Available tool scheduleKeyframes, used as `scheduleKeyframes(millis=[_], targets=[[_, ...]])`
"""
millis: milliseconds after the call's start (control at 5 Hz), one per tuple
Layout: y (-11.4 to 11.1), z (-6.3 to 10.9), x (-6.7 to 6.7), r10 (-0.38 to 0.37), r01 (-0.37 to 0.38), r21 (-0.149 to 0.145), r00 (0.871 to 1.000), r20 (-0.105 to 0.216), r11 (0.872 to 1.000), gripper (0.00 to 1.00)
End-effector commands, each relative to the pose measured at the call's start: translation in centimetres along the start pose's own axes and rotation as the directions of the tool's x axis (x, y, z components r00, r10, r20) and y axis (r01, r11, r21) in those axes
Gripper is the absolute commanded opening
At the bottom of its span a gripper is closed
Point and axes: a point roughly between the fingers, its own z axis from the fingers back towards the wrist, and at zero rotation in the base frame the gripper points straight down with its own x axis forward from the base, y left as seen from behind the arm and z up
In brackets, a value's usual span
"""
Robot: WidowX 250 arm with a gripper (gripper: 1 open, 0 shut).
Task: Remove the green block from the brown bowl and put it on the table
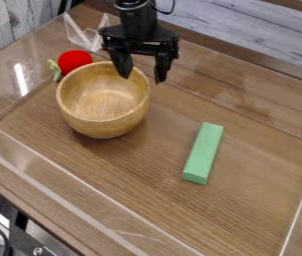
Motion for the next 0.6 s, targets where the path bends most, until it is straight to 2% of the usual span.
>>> scheduleKeyframes(millis=[0,400], targets=[[-1.0,1.9,0.1,-0.009,0.01,-0.007,0.998,0.054,1.0,1.0],[-3.1,3.1,-0.6,-0.083,0.084,-0.025,0.995,0.052,0.996,1.0]])
